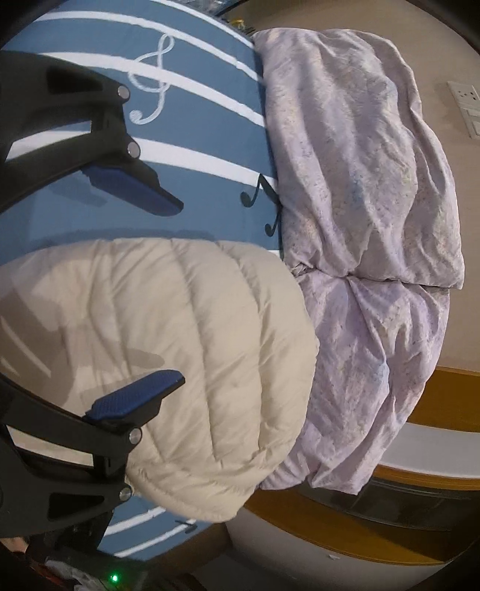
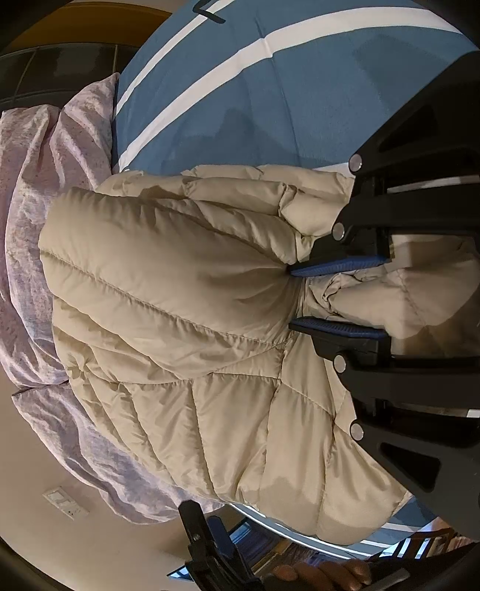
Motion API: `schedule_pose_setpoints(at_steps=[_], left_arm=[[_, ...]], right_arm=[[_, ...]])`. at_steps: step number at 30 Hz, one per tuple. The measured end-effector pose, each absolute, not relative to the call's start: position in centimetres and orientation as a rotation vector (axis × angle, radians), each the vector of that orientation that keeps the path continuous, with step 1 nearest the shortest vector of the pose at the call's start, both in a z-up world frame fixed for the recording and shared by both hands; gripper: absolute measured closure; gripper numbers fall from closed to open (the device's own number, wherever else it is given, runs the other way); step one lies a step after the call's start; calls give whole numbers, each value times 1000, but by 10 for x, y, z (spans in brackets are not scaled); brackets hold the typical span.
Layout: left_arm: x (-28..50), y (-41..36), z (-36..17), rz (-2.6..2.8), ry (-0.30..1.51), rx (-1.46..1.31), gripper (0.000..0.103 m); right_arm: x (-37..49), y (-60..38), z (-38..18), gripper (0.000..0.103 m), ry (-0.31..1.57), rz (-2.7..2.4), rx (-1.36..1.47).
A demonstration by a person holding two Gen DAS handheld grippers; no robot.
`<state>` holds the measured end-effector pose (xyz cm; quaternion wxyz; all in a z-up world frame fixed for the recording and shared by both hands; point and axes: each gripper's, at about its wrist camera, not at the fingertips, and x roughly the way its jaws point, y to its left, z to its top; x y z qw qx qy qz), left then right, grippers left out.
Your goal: Fold large clothes
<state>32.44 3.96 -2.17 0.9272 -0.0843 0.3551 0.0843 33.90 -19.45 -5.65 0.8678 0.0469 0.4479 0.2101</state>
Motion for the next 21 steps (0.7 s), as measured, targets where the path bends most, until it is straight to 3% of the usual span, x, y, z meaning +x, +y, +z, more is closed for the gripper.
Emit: schedule_pose_setpoints(at_steps=[21], left_arm=[[349, 35, -69, 176, 801, -136, 15]], right_arm=[[339, -201, -59, 79, 921, 466, 127]])
